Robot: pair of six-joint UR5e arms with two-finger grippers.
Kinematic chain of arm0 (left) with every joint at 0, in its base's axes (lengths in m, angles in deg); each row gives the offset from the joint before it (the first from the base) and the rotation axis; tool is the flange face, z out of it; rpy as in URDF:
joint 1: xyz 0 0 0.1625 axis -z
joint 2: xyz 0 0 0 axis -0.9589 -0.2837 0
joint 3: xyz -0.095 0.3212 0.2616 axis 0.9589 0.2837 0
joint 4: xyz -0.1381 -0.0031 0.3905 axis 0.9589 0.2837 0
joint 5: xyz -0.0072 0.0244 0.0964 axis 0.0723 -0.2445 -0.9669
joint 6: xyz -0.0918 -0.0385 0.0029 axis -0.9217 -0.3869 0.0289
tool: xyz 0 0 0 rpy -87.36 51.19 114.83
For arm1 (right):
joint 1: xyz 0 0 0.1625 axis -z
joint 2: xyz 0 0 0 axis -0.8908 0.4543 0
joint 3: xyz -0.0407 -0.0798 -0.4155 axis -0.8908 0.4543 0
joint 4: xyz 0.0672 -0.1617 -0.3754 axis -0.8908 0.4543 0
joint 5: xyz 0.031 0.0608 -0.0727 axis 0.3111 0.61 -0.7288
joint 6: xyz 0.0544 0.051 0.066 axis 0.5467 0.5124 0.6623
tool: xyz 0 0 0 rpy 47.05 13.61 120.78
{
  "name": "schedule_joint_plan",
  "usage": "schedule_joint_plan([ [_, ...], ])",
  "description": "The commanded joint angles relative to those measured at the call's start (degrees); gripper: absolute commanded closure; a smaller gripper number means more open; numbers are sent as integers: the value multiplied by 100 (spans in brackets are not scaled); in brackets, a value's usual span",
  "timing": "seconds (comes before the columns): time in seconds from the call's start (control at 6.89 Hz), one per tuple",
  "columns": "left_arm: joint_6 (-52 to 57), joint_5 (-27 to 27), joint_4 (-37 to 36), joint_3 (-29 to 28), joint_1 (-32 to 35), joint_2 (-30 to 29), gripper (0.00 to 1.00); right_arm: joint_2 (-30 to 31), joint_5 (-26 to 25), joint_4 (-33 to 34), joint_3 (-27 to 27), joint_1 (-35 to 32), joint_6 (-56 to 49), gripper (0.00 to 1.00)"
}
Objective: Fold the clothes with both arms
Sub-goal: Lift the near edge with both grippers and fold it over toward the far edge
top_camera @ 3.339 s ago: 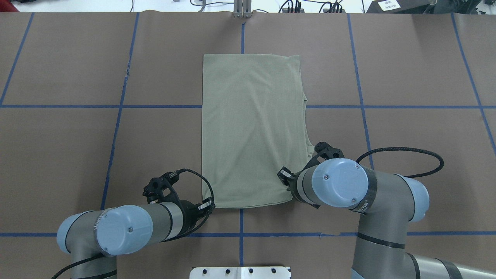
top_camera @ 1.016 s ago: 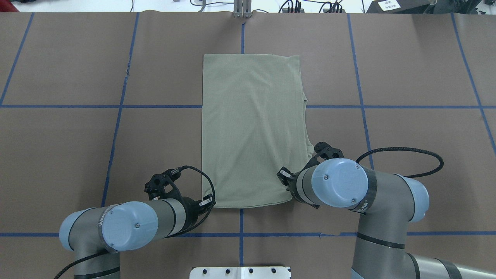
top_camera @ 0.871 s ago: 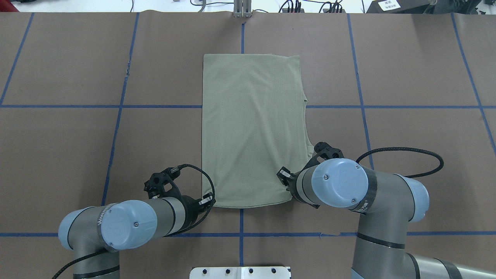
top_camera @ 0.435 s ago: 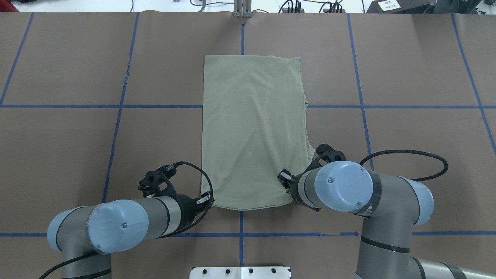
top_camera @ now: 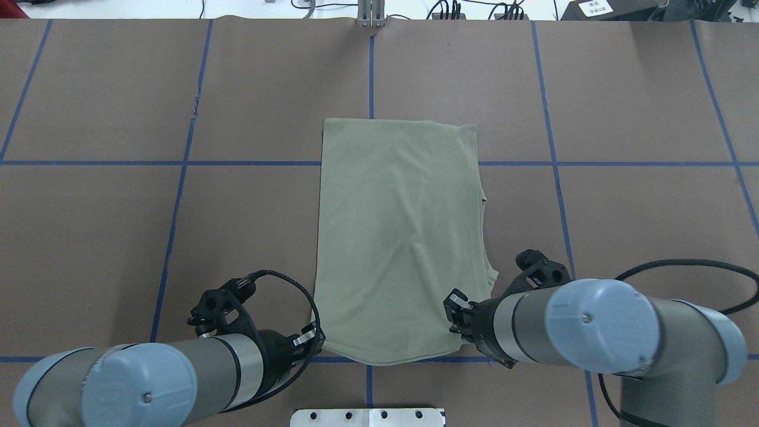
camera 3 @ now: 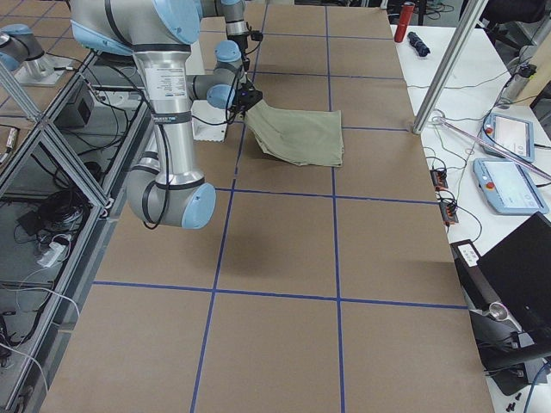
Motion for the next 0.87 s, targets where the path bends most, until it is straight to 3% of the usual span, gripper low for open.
schedule_joint_plan([
  [0.0,497,7,-146,-289,641,-711,100,-73,197,16,119,-632,-36,100],
  [0.29,1376,16,142,-1150,1451,-1076,100,-878,278,16,1119,-1213,-430,100],
  [0.73,1986,16,1441,-2880,2148,-1435,100,-1618,506,-46,2753,-1874,-1256,100],
])
